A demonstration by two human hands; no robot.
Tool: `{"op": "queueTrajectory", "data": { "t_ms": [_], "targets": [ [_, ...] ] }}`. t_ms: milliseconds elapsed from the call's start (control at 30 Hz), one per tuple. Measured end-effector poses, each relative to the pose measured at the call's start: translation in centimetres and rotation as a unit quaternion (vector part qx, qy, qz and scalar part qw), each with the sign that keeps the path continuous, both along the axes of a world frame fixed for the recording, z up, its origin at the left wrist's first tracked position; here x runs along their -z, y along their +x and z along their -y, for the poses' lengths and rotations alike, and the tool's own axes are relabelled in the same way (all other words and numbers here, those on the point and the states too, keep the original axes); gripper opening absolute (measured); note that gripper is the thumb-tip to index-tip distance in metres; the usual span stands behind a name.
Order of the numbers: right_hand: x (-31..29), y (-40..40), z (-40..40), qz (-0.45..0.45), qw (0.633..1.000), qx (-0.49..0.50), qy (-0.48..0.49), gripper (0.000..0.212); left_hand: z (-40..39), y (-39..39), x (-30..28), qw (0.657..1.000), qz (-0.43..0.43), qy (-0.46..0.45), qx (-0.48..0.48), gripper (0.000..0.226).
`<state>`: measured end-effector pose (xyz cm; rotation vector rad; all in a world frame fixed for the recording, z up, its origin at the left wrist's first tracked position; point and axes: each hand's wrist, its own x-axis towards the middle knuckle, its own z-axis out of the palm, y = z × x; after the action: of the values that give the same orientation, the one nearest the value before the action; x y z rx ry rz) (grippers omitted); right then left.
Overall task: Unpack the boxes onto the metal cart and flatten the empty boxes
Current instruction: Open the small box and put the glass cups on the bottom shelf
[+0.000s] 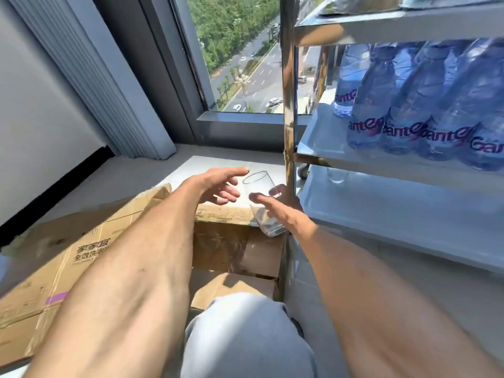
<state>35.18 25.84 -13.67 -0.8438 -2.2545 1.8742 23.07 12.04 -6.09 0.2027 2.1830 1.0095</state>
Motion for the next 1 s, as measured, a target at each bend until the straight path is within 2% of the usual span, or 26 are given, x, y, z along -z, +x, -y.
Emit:
{"op": "queueTrajectory", "data": {
  "t_ms": [100, 167, 200, 233, 300, 400, 567, 667, 733, 900, 1000],
  "targets": [
    [3.0, 2.5, -2.5, 0.042, 0.983, 0.147, 0.101, 0.077, -1.8, -0.4, 1.7, 0.995, -0.005, -0.085, 0.056, 0.037],
    [4.6, 3.6, -4.3, 0.04, 0.961, 0.229, 0.152, 0.075, -3.0, -0.3, 3.4, 0.985, -0.012, -0.132, 0.106, 0.022],
    [5.2, 3.9, -5.2, 0.032, 0.947, 0.261, 0.183, 0.073, -3.7, -0.2, 4.5, 0.985, -0.025, -0.128, 0.109, 0.02],
    [5.8, 4.1, -5.9, 0.017, 0.934, 0.289, 0.211, 0.071, -4.2, 0.0, 5.4, 0.988, -0.051, -0.108, 0.1, 0.018],
    [7.0, 4.0, -7.3, -0.006, 0.906, 0.336, 0.257, 0.074, -5.1, 0.1, 7.5, 0.983, -0.164, -0.051, 0.062, 0.013],
    [8.4, 2.8, -10.0, 0.017, 0.865, 0.395, 0.31, 0.082, -5.4, -0.4, 8.4, 0.949, -0.313, -0.035, 0.009, 0.012],
    [10.5, 0.4, -14.9, 0.02, 0.846, 0.471, 0.248, 0.088, -2.6, -3.0, 10.2, 0.906, -0.398, -0.12, -0.075, 0.017],
    [11.8, -1.3, -18.0, 0.002, 0.832, 0.508, 0.222, 0.087, -0.2, -4.4, 12.8, 0.882, -0.44, -0.134, -0.102, 0.043],
    [12.4, -2.1, -19.5, -0.007, 0.828, 0.516, 0.218, 0.087, 1.4, -5.1, 14.3, 0.865, -0.468, -0.132, -0.124, 0.049],
    [14.3, -4.4, -21.4, -0.024, 0.829, 0.507, 0.234, 0.086, 3.3, -6.0, 17.3, 0.861, -0.47, -0.155, -0.12, 0.043],
    [14.6, -5.5, -21.6, -0.054, 0.834, 0.49, 0.248, 0.078, 4.1, -6.6, 18.9, 0.856, -0.479, -0.153, -0.122, 0.044]
  ]
}}
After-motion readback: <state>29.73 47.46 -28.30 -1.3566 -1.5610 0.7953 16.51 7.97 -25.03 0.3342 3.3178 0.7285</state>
